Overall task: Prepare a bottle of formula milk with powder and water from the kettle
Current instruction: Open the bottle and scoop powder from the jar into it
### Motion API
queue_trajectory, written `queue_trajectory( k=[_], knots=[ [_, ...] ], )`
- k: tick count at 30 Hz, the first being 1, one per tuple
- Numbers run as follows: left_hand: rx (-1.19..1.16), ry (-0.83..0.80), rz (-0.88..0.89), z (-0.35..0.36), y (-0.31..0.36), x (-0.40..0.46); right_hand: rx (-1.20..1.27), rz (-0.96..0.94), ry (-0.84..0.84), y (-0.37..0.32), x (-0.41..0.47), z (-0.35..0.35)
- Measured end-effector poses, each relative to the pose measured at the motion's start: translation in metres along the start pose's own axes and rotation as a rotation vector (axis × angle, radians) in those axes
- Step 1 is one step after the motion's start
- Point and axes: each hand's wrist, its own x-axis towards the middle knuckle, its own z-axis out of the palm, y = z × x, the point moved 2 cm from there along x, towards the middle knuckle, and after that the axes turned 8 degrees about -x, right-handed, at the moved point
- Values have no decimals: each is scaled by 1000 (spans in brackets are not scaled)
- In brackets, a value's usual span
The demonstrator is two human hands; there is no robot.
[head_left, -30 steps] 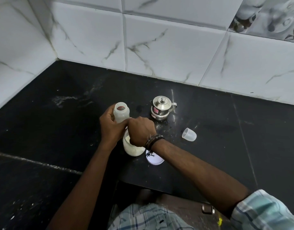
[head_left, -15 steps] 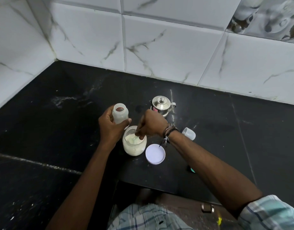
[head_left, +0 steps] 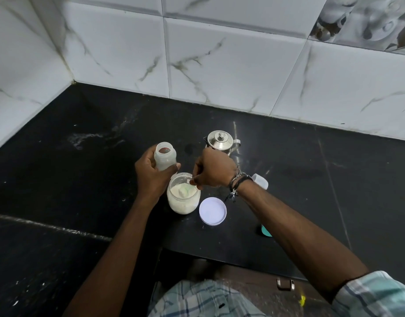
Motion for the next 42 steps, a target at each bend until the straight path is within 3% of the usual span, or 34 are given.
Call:
queue_trajectory(
  k=[10,25,33,42],
  knots=[
    [22,0,2,0,1,1,-60,-30,19,-3,0,-1],
    [5,-2,10,-1,3,2,-239,-152,200,-25,-1,-11],
    [17,5,21,-4,0,5,-300,-230,157,-32,-4,3],
    [19,7,22,-3,3,1,-192,-168,141,-27,1,1]
  ],
)
